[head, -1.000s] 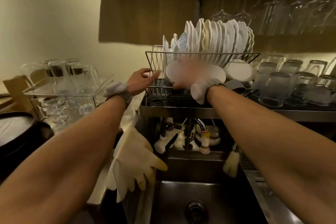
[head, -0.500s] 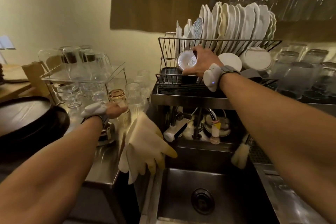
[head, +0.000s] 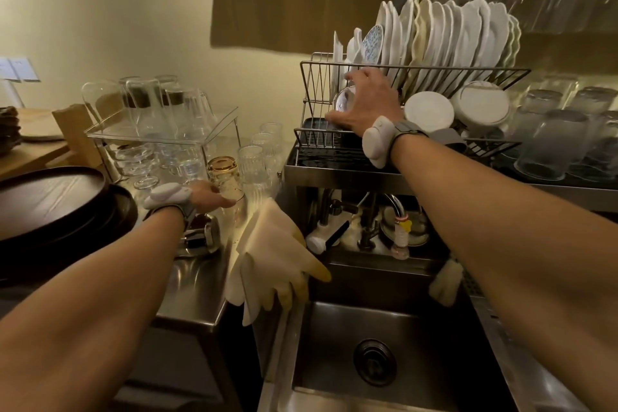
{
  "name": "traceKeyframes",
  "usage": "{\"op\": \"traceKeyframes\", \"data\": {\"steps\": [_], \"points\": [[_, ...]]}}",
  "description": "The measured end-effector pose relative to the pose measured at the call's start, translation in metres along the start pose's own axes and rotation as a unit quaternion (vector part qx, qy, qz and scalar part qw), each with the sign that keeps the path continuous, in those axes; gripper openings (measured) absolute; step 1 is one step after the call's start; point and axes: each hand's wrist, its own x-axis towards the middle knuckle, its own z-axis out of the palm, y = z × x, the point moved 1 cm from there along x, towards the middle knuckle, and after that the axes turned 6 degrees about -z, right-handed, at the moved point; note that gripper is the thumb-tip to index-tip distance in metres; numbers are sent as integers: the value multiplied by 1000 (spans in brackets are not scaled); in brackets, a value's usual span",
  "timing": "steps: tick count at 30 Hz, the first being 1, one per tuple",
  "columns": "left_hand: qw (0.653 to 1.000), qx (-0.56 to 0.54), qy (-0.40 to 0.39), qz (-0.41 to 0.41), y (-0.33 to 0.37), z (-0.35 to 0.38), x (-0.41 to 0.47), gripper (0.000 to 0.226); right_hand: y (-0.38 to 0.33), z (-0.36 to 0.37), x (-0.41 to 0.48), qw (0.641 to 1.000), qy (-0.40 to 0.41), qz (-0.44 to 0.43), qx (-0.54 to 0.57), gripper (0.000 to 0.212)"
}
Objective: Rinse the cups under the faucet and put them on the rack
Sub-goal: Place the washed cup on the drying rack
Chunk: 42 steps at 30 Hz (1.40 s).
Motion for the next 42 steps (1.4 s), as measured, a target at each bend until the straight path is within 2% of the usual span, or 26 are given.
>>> {"op": "traceKeyframes", "data": {"steps": [6,10,14,18,23,28,32,35,39,42], "points": [[999,-34,10,-7,-3,-6,-9,76,-33,3,0,998,31,-51,-8,66],[1000,-28,7,-11,-17,-14,-13,84,-61,5,1,996,8,-82,-15,57],[999,-38,-11,-12,-23,-23,-27,85,-98,19,-4,992,-15,-113,58,46],[998,24,-66,-9,-39,-25,-38,86,-135,49,-18,972,-139,-147,124,37],[988,105,-112,-2,-49,-22,-36,99,-168,95,-25,938,-294,-146,114,35],[989,96,-100,44,-50,-12,-29,83,-177,130,-30,916,-366,-149,70,47],[991,93,-64,68,-48,-16,-21,81,-178,143,-26,910,-384,-150,40,50],[995,15,-16,93,-38,-24,-22,85,-173,139,-24,922,-361,-140,32,55],[989,-67,12,128,-14,-36,-29,95,-162,113,-24,934,-327,-105,104,50],[981,-95,40,162,7,-44,-38,92,-155,91,-20,937,-304,-85,150,54]]}}
